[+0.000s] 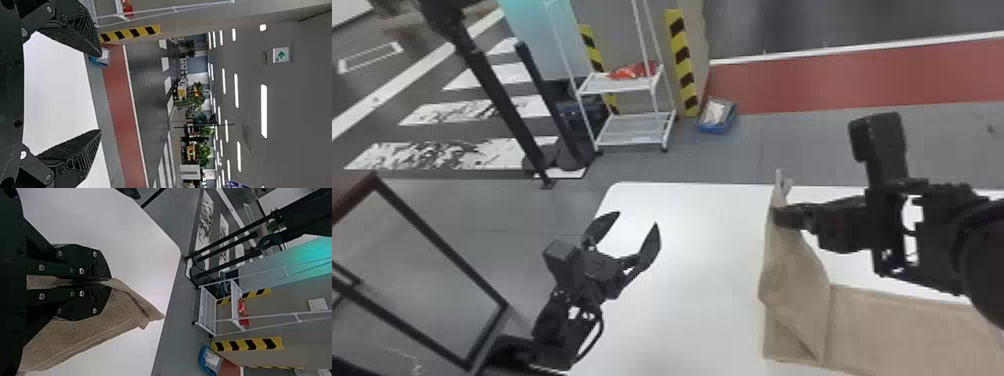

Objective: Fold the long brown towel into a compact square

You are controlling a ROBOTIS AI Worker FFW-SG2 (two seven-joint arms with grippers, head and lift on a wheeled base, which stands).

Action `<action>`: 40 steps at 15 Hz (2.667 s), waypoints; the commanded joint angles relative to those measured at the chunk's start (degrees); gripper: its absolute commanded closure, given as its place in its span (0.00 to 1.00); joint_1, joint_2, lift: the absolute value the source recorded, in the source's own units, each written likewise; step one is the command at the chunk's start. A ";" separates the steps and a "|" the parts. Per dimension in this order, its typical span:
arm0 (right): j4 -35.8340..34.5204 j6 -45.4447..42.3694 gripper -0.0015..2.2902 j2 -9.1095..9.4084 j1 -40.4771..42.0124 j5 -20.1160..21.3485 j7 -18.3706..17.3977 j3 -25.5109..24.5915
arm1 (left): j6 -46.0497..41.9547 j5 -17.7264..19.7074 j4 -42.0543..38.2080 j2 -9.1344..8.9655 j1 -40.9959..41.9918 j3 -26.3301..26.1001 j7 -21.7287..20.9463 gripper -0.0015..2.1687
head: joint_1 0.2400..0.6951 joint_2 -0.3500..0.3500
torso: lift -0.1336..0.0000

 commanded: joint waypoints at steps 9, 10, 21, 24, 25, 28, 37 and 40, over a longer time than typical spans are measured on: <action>2.68 -7.83 0.46 0.14 -1.06 -7.44 -1.44 5.76 | -0.01 0.50 0.90 -0.16 -0.94 -0.35 -0.07 0.11 | 1.00 1.00 | 1.00; 2.68 -9.24 0.46 0.14 -0.98 -8.76 -1.35 5.76 | -0.01 0.59 1.07 -0.25 -0.94 -0.35 -0.07 0.11 | 1.00 1.00 | 1.00; 3.91 -11.17 0.46 0.14 -0.10 -15.61 1.55 5.41 | -1.94 0.59 2.92 -0.16 -1.38 -0.44 -0.15 0.11 | 1.00 1.00 | 1.00; 2.68 -9.59 0.46 0.14 1.84 -15.79 1.55 2.86 | -1.94 0.23 3.10 -0.16 -1.38 -0.44 -0.15 0.11 | 1.00 1.00 | 1.00; 2.24 -8.54 0.46 0.14 2.71 -16.14 2.25 1.54 | -1.94 0.06 3.18 -0.16 -1.38 -0.53 -0.15 0.11 | 1.00 1.00 | 1.00; -1.80 -6.95 0.46 0.14 6.58 -19.39 3.04 -1.18 | -1.59 -0.56 3.10 -0.33 -1.38 -0.70 -0.07 0.11 | 1.00 1.00 | 1.00; -11.12 2.19 0.46 0.14 15.11 -27.92 5.50 -15.33 | 1.40 -3.46 1.69 -1.48 -0.32 -1.85 0.73 0.11 | 1.00 1.00 | 1.00; -11.12 2.71 0.46 0.14 18.80 -30.03 8.66 -20.96 | 2.80 -5.57 0.90 -2.27 0.21 -1.85 0.73 0.11 | 1.00 1.00 | 1.00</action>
